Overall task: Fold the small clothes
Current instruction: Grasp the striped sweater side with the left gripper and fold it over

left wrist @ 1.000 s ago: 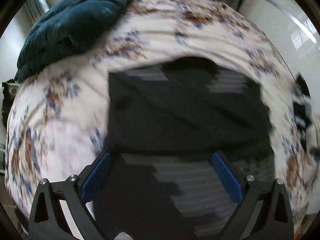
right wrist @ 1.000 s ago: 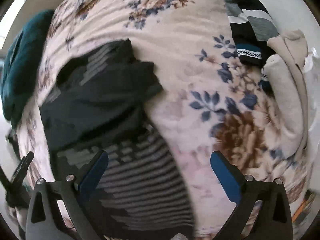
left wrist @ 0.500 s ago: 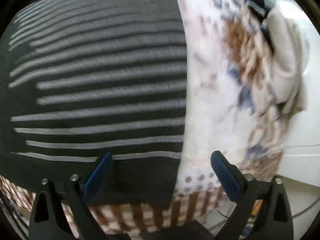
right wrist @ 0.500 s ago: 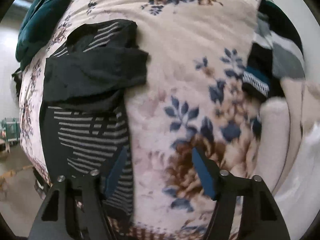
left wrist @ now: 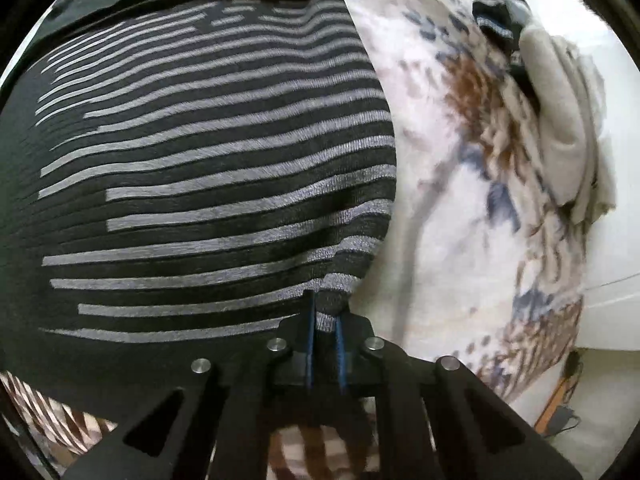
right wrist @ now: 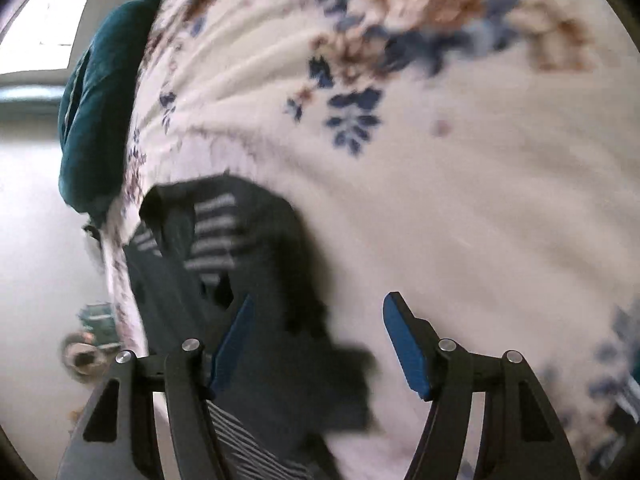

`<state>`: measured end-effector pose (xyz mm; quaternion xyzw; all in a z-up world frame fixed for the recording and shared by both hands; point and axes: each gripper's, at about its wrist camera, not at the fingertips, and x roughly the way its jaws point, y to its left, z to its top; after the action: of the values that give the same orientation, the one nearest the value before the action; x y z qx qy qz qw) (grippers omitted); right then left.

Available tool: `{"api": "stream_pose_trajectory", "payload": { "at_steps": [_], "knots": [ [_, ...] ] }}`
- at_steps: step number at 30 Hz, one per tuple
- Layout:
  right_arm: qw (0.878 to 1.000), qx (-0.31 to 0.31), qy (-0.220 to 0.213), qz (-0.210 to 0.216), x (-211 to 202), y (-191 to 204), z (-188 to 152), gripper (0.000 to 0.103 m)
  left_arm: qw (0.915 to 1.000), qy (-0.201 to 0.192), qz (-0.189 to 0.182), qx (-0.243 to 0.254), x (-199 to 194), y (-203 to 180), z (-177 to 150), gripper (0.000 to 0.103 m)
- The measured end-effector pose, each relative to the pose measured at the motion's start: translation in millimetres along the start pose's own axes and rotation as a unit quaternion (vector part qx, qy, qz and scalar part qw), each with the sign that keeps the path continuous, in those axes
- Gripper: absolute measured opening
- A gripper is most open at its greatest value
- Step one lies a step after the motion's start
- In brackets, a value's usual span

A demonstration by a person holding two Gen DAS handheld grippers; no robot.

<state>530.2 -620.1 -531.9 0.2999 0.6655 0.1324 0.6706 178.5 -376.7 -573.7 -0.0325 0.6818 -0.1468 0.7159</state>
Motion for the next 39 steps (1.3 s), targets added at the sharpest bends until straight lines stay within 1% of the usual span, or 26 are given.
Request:
{"api": "stream_pose_trajectory", "payload": {
  "at_steps": [1, 2, 3, 4, 5, 6, 7, 9, 10, 13, 15, 17, 18, 20, 21, 24, 26, 27, 29, 31, 33, 35, 36, 39],
  "knots": [
    [1.0, 0.013, 0.016, 0.023, 15.1, -2.5, 11.1, 0.069, 1.0, -0.004, -0.003, -0.004, -5.2, 1.4, 1.5, 0.006],
    [0.999, 0.02, 0.024, 0.024, 23.4, -2.9, 16.6, 0.067, 0.9999, -0.008, -0.008, -0.009, -10.7, 3.9, 2.4, 0.006],
    [0.999, 0.02, 0.026, 0.023, 29.6, -2.0, 20.4, 0.051, 0.9996, -0.013, -0.015, -0.022, -18.4, 9.2, 4.7, 0.006],
    [0.999, 0.008, 0.029, 0.011, 35.2, 3.1, 23.4, 0.033, 0.999, -0.02, -0.021, -0.034, -25.8, 14.4, -2.1, 0.006],
    [0.999, -0.011, 0.032, -0.013, 39.9, 11.1, 26.3, 0.007, 0.9983, -0.026, -0.025, -0.045, -31.9, 20.5, -3.1, 0.006],
    [0.999, -0.025, 0.028, -0.034, 40.9, 21.2, 26.4, 0.007, 0.997, -0.035, -0.029, -0.063, -41.9, 29.5, -3.0, 0.006],
    [0.998, -0.034, 0.028, -0.044, 40.3, 28.2, 26.6, 0.007, 0.9958, -0.042, -0.03, -0.075, -47.7, 35.7, -10.3, 0.006],
    [0.995, -0.058, 0.03, -0.081, 35.6, 51.6, 26.2, 0.007, 0.9919, -0.061, -0.032, -0.108, -67.8, 55.4, -15.6, 0.006],
    [0.993, -0.064, 0.032, -0.09, 32.7, 59.3, 26.0, 0.007, 0.9899, -0.068, -0.032, -0.12, -74.1, 59.6, -17.6, 0.005],
    [0.986, -0.105, 0.035, -0.121, 17.6, 104.5, 24.1, 0.006, 0.9802, -0.099, -0.037, -0.167, -108.9, 93.2, -24.1, 0.005],
    [0.983, -0.122, 0.035, -0.129, 7.8, 128.5, 21.1, 0.006, 0.9752, -0.123, -0.032, -0.182, -129.0, 106.9, -24.6, 0.005],
    [0.981, -0.138, 0.031, -0.134, -0.2, 166.0, 14.6, 0.006, 0.9695, -0.146, -0.024, -0.195, -153.6, 129.2, -30.4, 0.005],
    [0.98, -0.144, 0.03, -0.135, -2.5, 183.1, 10.7, 0.006, 0.9675, -0.154, -0.023, -0.2, -160.0, 137.8, -33.2, 0.005],
    [0.976, -0.163, 0.028, -0.141, -3.3, 229.7, 4.1, 0.005, 0.9623, -0.163, -0.02, -0.217, -171.6, 163.5, -41.8, 0.005],
    [0.975, -0.17, 0.028, -0.143, -1.8, 245.8, 0.7, 0.005, 0.9593, -0.166, -0.023, -0.228, -174.0, 175.0, -46.1, 0.005],
    [0.971, -0.182, 0.022, -0.155, 5.9, 304.5, -7.5, 0.005, 0.9476, -0.165, -0.046, -0.27, -170.6, 218.3, -61.2, 0.005],
    [0.97, -0.184, 0.016, -0.161, 24.8, 349.5, -10.4, 0.005, 0.9398, -0.163, -0.059, -0.295, -167.4, 249.8, -69.8, 0.005],
    [0.968, -0.187, 0.014, -0.165, 34.7, 364.6, -11.6, 0.005, 0.9369, -0.162, -0.066, -0.303, -167.1, 263.2, -72.3, 0.005],
    [0.963, -0.197, 0.013, -0.181, 64.8, 404.3, -13.6, 0.005, 0.9338, -0.158, -0.068, -0.314, -163.4, 290.2, -79.6, 0.004],
    [0.959, -0.205, 0.016, -0.194, 104.6, 441.6, -15.3, 0.005, 0.9315, -0.152, -0.066, -0.324, -157.2, 316.1, -85.8, 0.004],
    [0.954, -0.214, 0.018, -0.207, 141.5, 469.0, -16.4, 0.005, 0.9257, -0.149, -0.076, -0.339, -150.6, 341.9, -92.8, 0.004],
    [0.947, -0.225, 0.023, -0.229, 191.4, 498.1, -18.1, 0.005, 0.921, -0.146, -0.083, -0.352, -140.1, 367.5, -97.1, 0.004],
    [0.943, -0.229, 0.024, -0.241, 211.1, 507.8, -18.7, 0.005, 0.9202, -0.143, -0.087, -0.354, -136.3, 377.2, -98.3, 0.004],
    [0.936, -0.226, 0.028, -0.268, 266.4, 526.0, -17.7, 0.005, 0.9165, -0.134, -0.1, -0.363, -123.4, 400.9, -101.7, 0.004]
  ]
}}
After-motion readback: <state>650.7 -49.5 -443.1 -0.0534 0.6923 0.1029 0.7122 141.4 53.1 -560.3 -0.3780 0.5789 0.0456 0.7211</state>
